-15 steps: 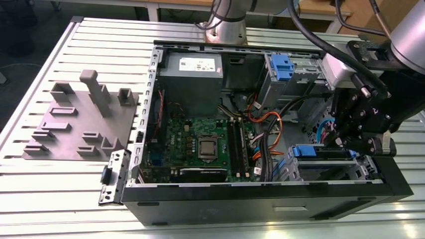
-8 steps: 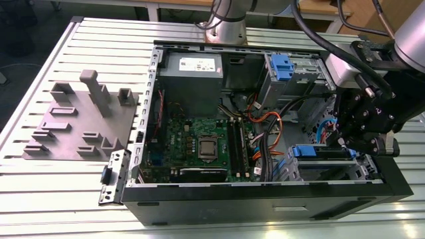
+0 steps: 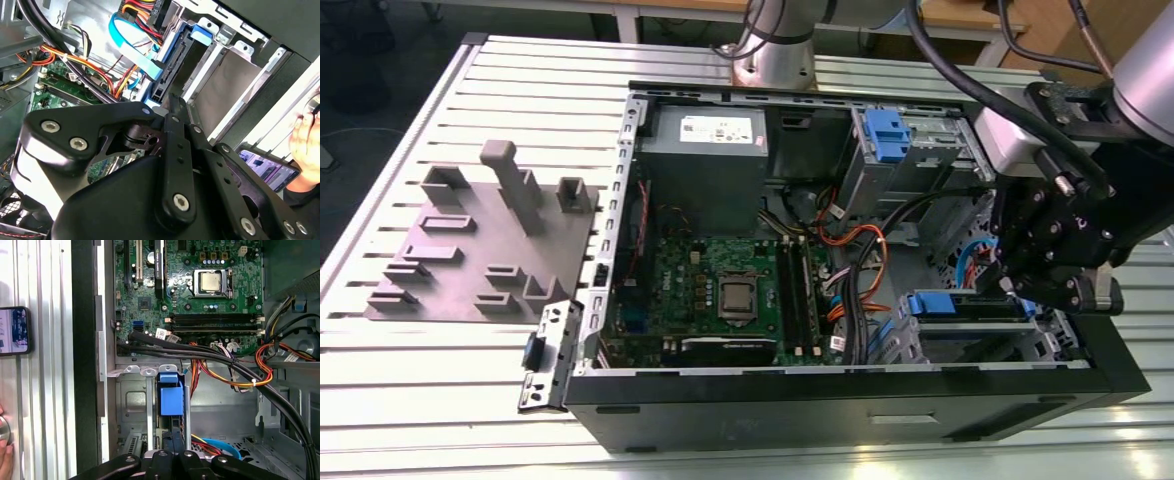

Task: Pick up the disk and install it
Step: 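Insert the first disk wire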

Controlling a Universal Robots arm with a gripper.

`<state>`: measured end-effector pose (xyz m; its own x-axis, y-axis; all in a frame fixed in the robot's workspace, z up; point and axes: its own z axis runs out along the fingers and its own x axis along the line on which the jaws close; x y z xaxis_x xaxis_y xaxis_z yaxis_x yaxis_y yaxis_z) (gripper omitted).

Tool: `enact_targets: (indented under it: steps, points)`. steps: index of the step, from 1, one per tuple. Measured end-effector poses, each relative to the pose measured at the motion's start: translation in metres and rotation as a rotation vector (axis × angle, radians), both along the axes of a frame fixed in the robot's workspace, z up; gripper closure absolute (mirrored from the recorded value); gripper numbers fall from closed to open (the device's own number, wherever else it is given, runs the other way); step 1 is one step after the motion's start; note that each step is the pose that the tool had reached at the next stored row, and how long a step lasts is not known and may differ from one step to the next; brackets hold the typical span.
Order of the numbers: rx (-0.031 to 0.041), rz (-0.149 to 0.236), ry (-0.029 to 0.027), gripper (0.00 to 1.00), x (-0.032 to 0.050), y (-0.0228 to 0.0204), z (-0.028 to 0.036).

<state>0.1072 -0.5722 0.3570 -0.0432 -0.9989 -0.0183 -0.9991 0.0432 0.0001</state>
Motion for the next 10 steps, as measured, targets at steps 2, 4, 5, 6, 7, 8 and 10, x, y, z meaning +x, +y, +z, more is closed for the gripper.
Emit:
enact_targets:
  steps: [2,4,5,6,7,8,10]
  points:
    - [-0.0001,0.0,0.0,0.89,0.0011,0.0,0.0]
    - [0.0,0.0,-0.0001,0.89,0.0033,0.0,0.0]
    - [0.0001,0.0,0.0,0.89,0.0049,0.0,0.0]
    - [-0.0001,0.0,0.0,0.89,0.0068,0.0,0.0001]
    - [0.0,0.0,0.0,0.89,0.0088,0.0,0.0]
    - [0.0,0.0,0.0,0.89,0.011,0.0,0.0]
    - [0.0,0.0,0.0,0.89,0.0153,0.0,0.0]
